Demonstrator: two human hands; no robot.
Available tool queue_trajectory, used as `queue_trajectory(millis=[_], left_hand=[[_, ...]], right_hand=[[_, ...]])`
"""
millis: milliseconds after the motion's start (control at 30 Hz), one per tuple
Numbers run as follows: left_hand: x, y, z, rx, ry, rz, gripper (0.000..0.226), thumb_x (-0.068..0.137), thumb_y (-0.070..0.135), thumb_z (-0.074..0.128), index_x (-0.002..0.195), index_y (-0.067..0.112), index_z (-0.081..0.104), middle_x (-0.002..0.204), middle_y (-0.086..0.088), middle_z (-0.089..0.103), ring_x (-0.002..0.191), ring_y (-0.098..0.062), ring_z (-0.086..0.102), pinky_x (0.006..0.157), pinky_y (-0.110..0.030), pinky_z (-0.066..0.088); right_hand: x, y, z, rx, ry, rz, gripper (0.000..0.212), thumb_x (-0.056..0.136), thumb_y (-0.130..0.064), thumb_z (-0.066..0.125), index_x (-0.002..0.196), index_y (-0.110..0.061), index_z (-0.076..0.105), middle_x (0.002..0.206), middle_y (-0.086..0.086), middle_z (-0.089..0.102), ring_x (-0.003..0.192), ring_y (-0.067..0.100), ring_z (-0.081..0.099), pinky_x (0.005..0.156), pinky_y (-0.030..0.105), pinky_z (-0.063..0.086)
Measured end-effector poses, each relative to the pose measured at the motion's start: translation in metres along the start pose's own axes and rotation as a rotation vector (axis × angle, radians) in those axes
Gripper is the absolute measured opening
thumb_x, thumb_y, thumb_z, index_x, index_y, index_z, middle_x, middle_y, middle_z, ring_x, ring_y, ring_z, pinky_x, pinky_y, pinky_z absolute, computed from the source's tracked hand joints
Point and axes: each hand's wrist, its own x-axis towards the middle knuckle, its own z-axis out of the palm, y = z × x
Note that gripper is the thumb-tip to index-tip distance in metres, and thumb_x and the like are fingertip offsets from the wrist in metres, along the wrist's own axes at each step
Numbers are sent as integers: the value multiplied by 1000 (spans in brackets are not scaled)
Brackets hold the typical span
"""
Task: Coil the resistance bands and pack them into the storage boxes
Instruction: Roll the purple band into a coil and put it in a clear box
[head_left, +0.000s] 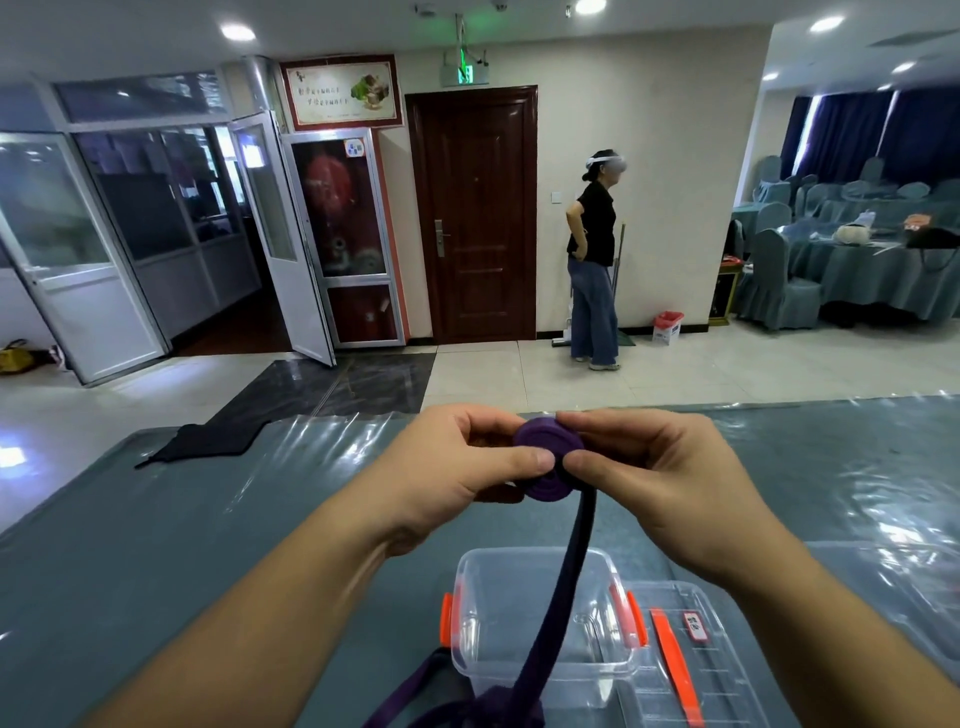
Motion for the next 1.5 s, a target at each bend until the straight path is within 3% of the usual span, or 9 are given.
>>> queue_trajectory(millis=[167,300,400,533,767,967,1100,1233,1500], left_hand=[[-2,2,5,-151,65,56,27,76,17,81,102,11,80,99,-13,79,91,-22,76,82,-31,62],[-4,-6,12,-337,100,-1,39,72,18,79,108,2,76,104,-18,78,93,-23,75,78,-28,61],[-4,-6,7,-131,61,-10,28,83,13,79,111,7,75,104,-14,79,96,-24,76,84,-35,62],[-3,2,-2,53,48,47,26,79,15,84,105,10,79,98,-11,80,92,-24,76,86,-33,62],[-7,-4,6,-338,56,-25,22,75,20,77,95,13,82,98,-10,79,88,-16,74,86,-29,59],[-9,1,-2,-38,18,-22,20,86,8,77,106,4,77,98,-16,78,86,-21,75,79,-32,63],[-9,6,-2,-84,78,52,23,83,16,78,104,9,78,97,-11,79,85,-17,75,74,-25,60],[-10,1,0,-242,70,8,24,75,26,77,96,14,81,97,-10,79,87,-16,73,80,-34,62],[-10,2,-10,13,-8,5,25,81,7,80,107,6,78,99,-13,80,93,-25,77,81,-29,62]], right_hand=[[2,-3,2,89,55,-50,44,76,-16,77,120,-16,73,107,4,80,104,21,76,92,35,61],[-2,6,8,193,114,-18,43,78,-5,75,120,-11,72,107,6,80,105,22,76,93,32,61],[-2,3,3,90,50,30,38,85,8,71,119,-11,73,106,3,80,103,18,76,94,29,59],[1,-7,-4,-36,-80,24,38,84,4,74,114,-20,75,106,-3,80,103,14,76,93,24,59],[0,2,5,105,66,-21,46,76,-13,77,122,-13,72,110,2,80,108,19,75,95,32,59],[2,-10,-3,-151,-121,27,35,87,0,74,115,-21,75,104,-10,80,101,8,76,92,21,58],[3,-10,2,-37,-9,-36,38,80,-10,79,117,-19,73,105,-2,80,103,15,76,93,30,60],[-2,-2,6,55,33,-43,47,76,-16,76,123,-16,71,110,-1,80,107,16,75,94,28,59],[6,-15,-6,-177,-131,44,39,83,-11,79,119,-23,73,103,-8,81,99,10,76,93,28,60]])
